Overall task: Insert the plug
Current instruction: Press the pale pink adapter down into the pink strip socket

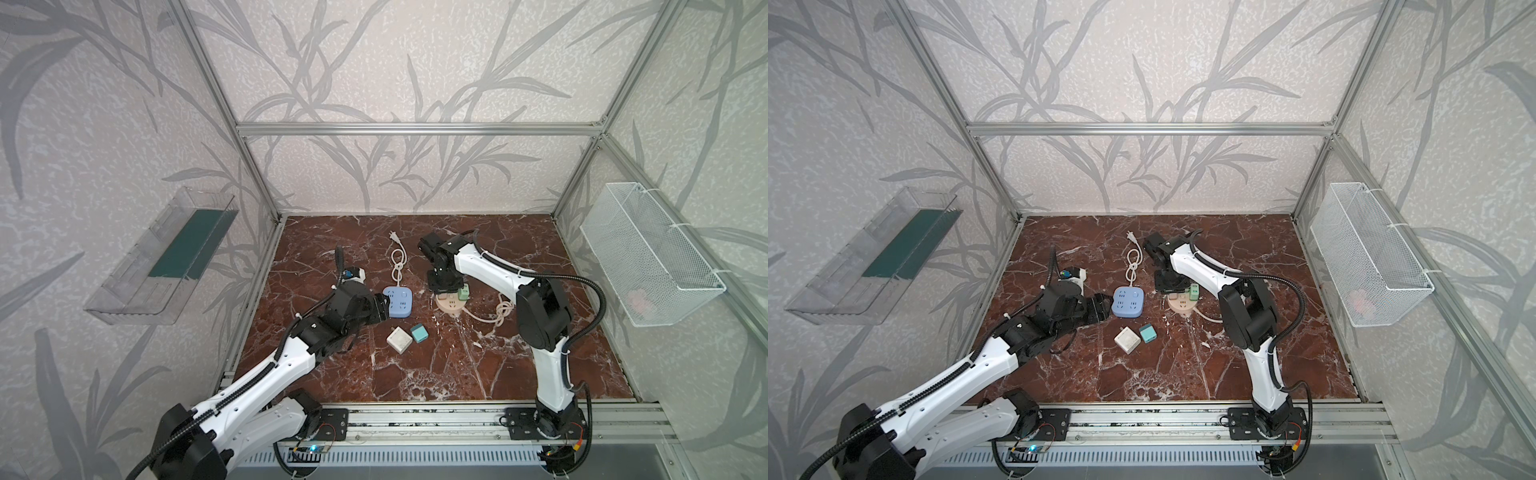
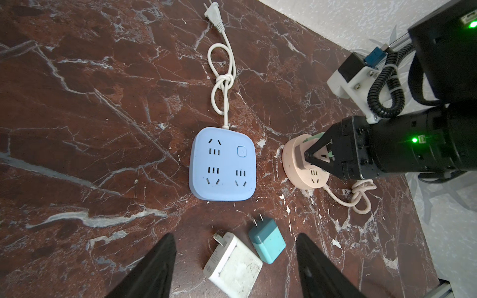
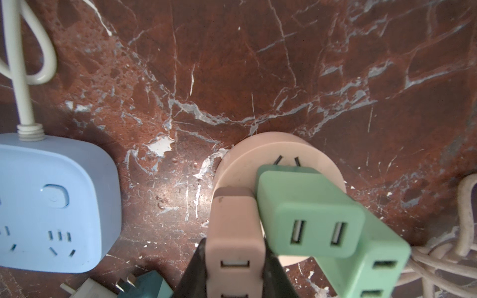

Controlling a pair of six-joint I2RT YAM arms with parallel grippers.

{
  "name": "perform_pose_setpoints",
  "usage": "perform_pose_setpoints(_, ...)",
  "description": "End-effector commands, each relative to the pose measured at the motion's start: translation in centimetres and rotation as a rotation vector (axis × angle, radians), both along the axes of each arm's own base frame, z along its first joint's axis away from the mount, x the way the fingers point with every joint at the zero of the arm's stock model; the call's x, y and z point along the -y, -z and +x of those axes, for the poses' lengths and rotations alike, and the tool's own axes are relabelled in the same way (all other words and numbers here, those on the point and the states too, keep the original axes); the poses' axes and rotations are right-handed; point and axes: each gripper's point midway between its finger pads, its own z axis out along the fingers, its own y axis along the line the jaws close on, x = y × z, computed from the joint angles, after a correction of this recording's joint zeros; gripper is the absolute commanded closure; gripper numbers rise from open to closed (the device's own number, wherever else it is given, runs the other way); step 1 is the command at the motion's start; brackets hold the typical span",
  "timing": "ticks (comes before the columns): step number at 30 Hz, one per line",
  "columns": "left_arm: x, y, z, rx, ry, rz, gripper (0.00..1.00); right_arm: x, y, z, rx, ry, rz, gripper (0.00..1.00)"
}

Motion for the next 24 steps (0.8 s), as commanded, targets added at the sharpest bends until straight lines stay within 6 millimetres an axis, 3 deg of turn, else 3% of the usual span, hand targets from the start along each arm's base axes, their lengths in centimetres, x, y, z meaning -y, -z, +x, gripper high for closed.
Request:
perform_pose_setpoints(1,-0.2,0.4,0.1,0.000,-0.008,0.001,0.28,0.9,2.3,-0.9,-0.087,0.021,-0.032,1.00)
perform_pose_setpoints(16,-0.3,0.6,0.1,-0.001,-0.012,0.001,0.28,1.2,3.7,-1.5,-0.143,0.019,-0.024,1.00)
perform_pose_setpoints(24,-0.2,1.0,0.1,-0.004,-0.011,-0.005,0.28,1.8,8.6,-3.2,-0.267,0.032,-0.037,1.00)
